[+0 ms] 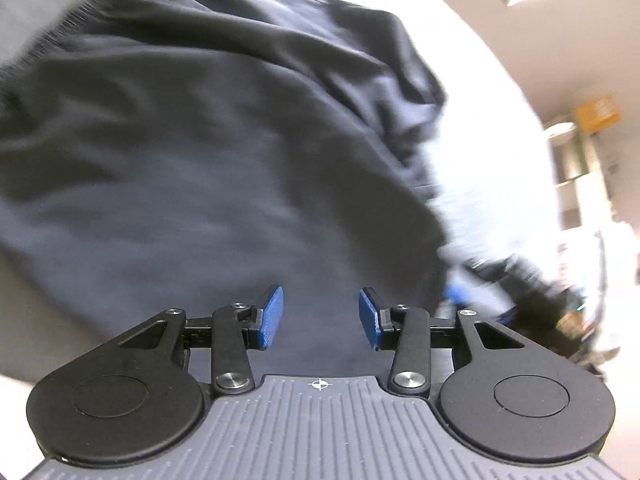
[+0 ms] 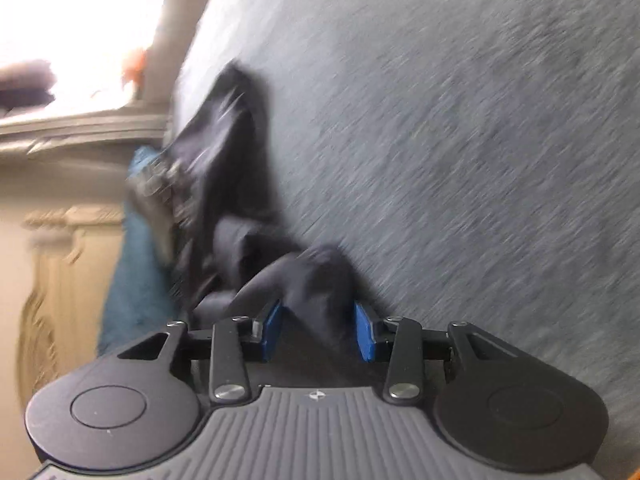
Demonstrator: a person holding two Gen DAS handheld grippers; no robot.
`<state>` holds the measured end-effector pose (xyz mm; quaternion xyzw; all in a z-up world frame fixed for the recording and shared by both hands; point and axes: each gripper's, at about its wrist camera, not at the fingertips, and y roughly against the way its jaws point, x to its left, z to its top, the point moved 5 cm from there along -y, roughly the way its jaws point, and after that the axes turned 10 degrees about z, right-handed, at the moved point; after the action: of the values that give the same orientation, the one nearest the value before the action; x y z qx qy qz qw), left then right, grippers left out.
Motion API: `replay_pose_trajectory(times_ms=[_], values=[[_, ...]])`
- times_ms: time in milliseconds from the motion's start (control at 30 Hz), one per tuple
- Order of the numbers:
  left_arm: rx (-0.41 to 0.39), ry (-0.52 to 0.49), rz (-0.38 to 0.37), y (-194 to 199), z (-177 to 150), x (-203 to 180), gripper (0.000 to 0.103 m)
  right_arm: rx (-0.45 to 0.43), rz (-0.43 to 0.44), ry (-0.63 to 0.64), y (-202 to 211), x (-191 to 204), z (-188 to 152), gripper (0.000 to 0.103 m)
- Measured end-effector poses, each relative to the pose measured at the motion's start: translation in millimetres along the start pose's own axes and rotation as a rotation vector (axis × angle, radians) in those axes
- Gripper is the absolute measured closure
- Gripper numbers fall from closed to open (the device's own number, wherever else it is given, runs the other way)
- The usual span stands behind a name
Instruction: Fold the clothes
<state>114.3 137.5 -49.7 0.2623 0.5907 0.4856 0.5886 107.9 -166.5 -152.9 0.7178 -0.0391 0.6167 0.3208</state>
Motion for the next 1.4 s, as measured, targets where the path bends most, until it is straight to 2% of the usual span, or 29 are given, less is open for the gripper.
replay_pose_trajectory(times_ms=[100, 233, 333, 433, 533, 633, 733, 833, 900, 967, 1067, 1100, 1167, 1233, 1300, 1400], values=[[0.017, 0.027, -0.071, -9.4, 6.4, -16.6, 0.054, 0.064, 0.013, 0.141, -7.0, 20.2, -18.2, 0.067], [0.051, 0.028, -0.064, -26.1, 15.7, -28.5, 0.051, 0.140, -0.062, 0.458, -14.2, 57.2, -53.2, 0.068], [0.080, 0.006, -0.019, -34.6, 16.5, -32.3, 0.051, 0.211, -0.124, 0.739, -23.6, 81.9, -88.6, 0.069], [0.101, -0.022, 0.037, -43.1, 14.4, -34.5, 0.051, 0.303, -0.176, 0.963, -38.2, 92.7, -126.0, 0.069], [0.119, -0.062, 0.110, -53.7, 9.5, -35.5, 0.052, 0.391, -0.245, 1.083, -48.4, 89.1, -151.8, 0.068], [0.134, -0.099, 0.191, -67.7, 3.3, -32.2, 0.053, 0.417, -0.316, 1.127, -43.6, 83.2, -159.7, 0.066], [0.154, -0.097, 0.226, -79.1, -1.8, -26.3, 0.053, 0.391, -0.329, 1.070, -21.1, 81.4, -150.7, 0.057], [0.147, -0.094, 0.217, -79.4, -4.5, -25.1, 0.053, 0.325, -0.285, 0.887, 2.7, 80.1, -126.4, 0.049], [0.142, -0.089, 0.208, -78.5, -6.4, -24.2, 0.053, 0.249, -0.233, 0.660, 16.1, 68.8, -96.6, 0.048], [0.137, -0.077, 0.195, -76.8, -8.9, -22.1, 0.053, 0.181, -0.149, 0.359, 21.2, 43.9, -67.4, 0.047], [0.129, -0.062, 0.175, -73.8, -13.4, -18.6, 0.053, 0.140, 0.009, -0.017, 16.1, 4.5, -48.8, 0.048], [0.126, -0.057, 0.166, -73.4, -15.1, -17.0, 0.053, 0.130, 0.047, -0.095, 12.3, -4.9, -45.7, 0.048], [0.115, -0.039, 0.144, -72.5, -18.4, -12.7, 0.053, 0.122, 0.045, -0.128, 0.3, -11.9, -43.9, 0.050], [0.107, -0.017, 0.119, -70.2, -21.2, -8.5, 0.053, 0.137, 0.017, -0.098, -13.5, -10.4, -45.7, 0.063], [0.102, 0.000, 0.101, -66.2, -23.0, -4.2, 0.052, 0.144, -0.025, -0.029, -21.7, -1.5, -48.3, 0.097], [0.094, 0.003, 0.096, -61.2, -21.8, 1.3, 0.052, 0.104, -0.072, 0.168, -17.1, 33.3, -52.0, 0.100]])
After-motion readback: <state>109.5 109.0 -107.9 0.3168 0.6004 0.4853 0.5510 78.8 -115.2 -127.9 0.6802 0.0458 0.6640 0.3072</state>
